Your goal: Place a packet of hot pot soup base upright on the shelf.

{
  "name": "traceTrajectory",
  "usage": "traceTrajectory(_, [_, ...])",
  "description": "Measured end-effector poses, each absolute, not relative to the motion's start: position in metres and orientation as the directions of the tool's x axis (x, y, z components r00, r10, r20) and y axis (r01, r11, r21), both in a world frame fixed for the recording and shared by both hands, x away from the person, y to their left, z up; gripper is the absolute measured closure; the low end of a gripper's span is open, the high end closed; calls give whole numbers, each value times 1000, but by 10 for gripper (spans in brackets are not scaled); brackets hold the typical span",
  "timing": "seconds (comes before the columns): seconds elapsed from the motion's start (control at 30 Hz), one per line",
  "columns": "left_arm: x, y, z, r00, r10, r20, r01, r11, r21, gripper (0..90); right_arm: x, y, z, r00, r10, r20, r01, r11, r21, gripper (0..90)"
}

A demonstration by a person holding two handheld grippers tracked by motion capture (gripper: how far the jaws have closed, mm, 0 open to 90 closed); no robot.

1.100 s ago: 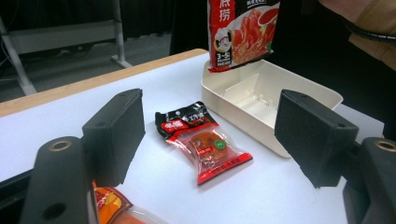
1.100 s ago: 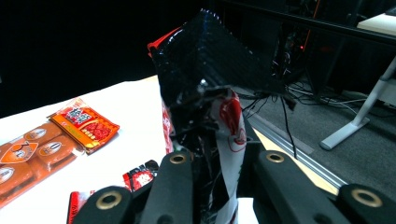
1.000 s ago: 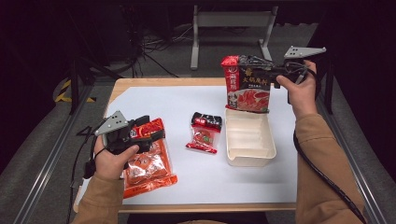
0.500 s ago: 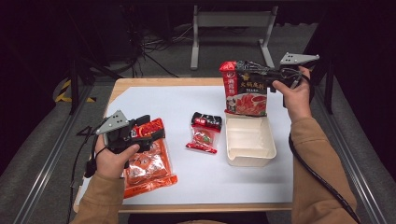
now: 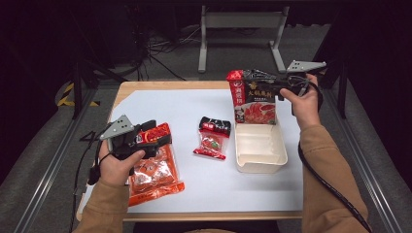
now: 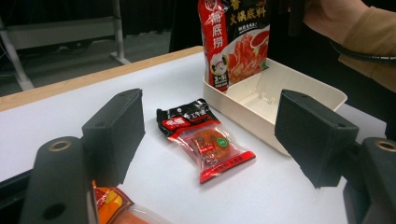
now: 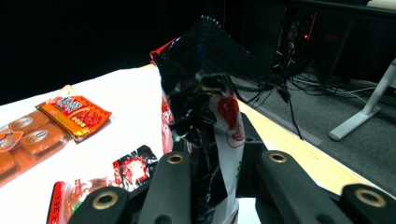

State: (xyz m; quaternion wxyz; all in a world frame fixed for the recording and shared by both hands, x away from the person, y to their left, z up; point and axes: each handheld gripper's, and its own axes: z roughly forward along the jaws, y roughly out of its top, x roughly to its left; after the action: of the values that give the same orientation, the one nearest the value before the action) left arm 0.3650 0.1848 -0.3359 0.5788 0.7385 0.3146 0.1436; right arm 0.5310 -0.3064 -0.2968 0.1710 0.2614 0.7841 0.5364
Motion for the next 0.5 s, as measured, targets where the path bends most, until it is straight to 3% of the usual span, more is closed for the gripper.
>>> traceTrajectory(0.5, [369,181,-337,769,619,-159,303,-134,944,249,524,-310,-321,-802,594,56,270,277,922,766])
